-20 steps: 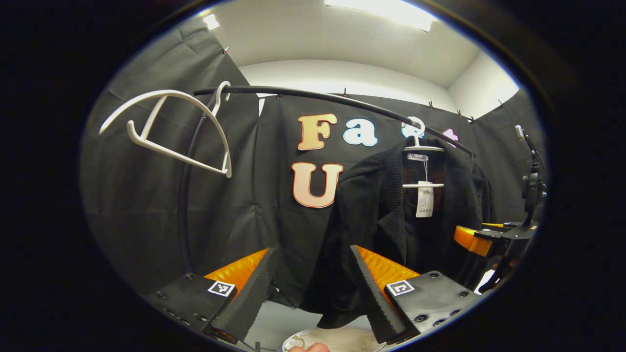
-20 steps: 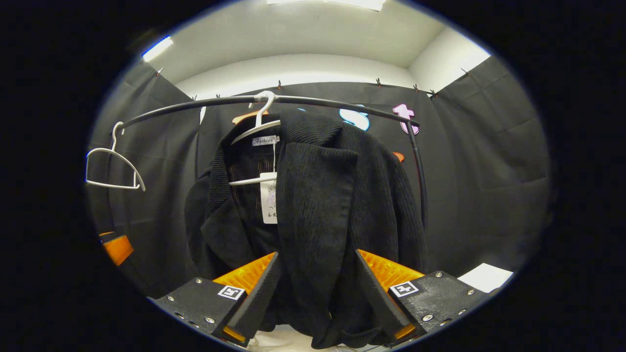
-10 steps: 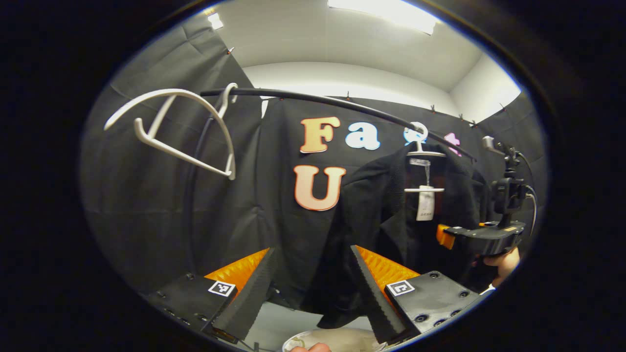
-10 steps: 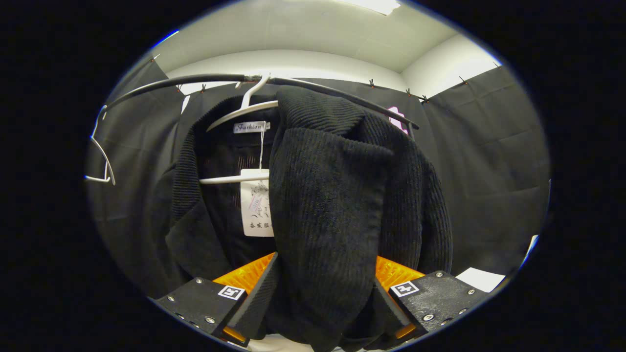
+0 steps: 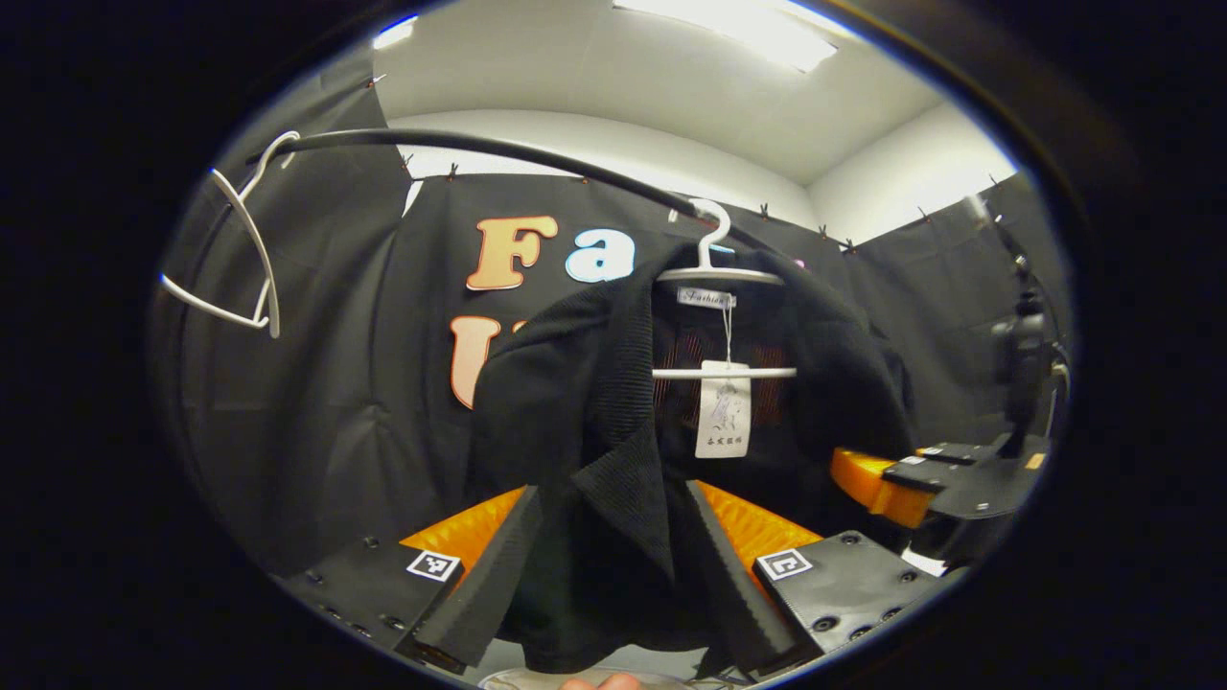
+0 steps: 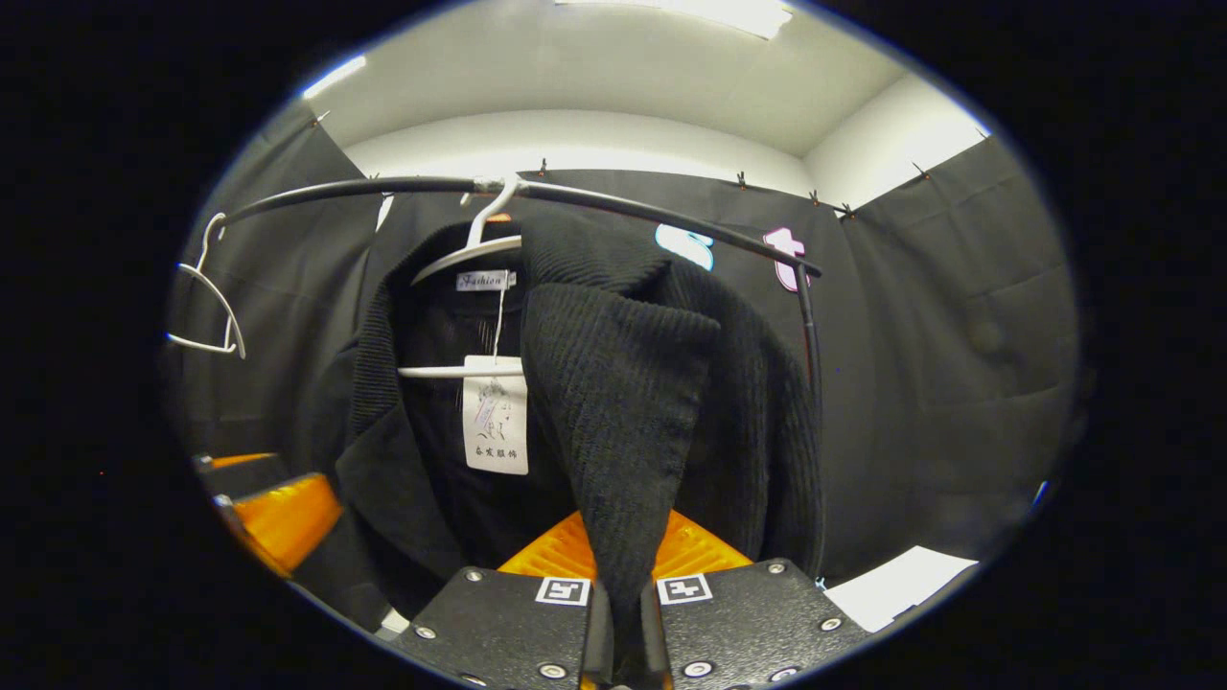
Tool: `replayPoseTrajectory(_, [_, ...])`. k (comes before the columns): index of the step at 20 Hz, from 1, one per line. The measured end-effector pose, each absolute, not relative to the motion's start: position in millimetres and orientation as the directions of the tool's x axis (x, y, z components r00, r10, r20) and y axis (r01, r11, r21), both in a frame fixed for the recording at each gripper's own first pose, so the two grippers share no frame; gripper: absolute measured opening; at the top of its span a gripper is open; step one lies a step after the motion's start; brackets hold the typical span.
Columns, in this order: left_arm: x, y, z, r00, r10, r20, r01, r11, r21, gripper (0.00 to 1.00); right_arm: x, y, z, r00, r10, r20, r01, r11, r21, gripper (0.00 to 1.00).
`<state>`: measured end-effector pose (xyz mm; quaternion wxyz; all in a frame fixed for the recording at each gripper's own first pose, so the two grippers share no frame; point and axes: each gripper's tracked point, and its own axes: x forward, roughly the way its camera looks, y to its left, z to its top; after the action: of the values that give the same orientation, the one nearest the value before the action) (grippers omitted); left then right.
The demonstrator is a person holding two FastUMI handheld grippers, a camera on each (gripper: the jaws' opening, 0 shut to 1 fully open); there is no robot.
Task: Grasp the clothes on the hanger with both hands and then place them into the laundry hamper below.
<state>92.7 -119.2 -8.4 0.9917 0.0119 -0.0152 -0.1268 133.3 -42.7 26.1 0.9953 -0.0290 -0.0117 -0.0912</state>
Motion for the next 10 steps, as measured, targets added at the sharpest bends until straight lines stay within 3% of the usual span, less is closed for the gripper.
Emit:
replayPoseTrajectory(1, [102.1,-121.1,-11.1,0.976,-0.215,0.036,0.214,0.976,0.036,0.93,127.7,-41.0,30.6,0.986,-0.164,0.036,0.166,0.984,-0.056,0.18])
replayPoseTrajectory(3, [115.9,-135.3,-18.6,0.982,-0.182,0.051,0.179,0.983,0.048,0.97,117.5,-38.0,36.8,0.991,-0.13,0.044,0.132,0.989,-0.06,0.03])
replayPoseTrajectory(4, [122.3,-148.3,-23.2,0.981,-0.186,0.05,0.184,0.981,0.057,1.0,113.6,-36.8,39.2,0.993,-0.113,0.045,0.116,0.991,-0.063,0.11])
replayPoseTrajectory(5, [127.3,-160.4,-28.4,0.98,-0.195,0.048,0.192,0.979,0.062,0.96,112.2,-36.2,41.3,0.994,-0.098,0.048,0.102,0.993,-0.066,0.11])
replayPoseTrajectory(7, [140.2,-176.7,-37.1,0.979,-0.199,0.04,0.197,0.978,0.064,1.0,105.4,-38.2,44.0,0.995,-0.086,0.055,0.09,0.993,-0.08,0.11])
replayPoseTrajectory(8, [147.9,-176.7,-39.8,0.984,-0.171,0.042,0.168,0.984,0.061,0.93,103.9,-41.4,44.8,0.995,-0.086,0.057,0.091,0.992,-0.089,0.11])
replayPoseTrajectory(10, [163.2,-159.0,-41.8,0.997,-0.059,0.055,0.055,0.995,0.079,0.96,101.6,-45.6,45.2,0.995,-0.079,0.057,0.084,0.993,-0.088,0.11])
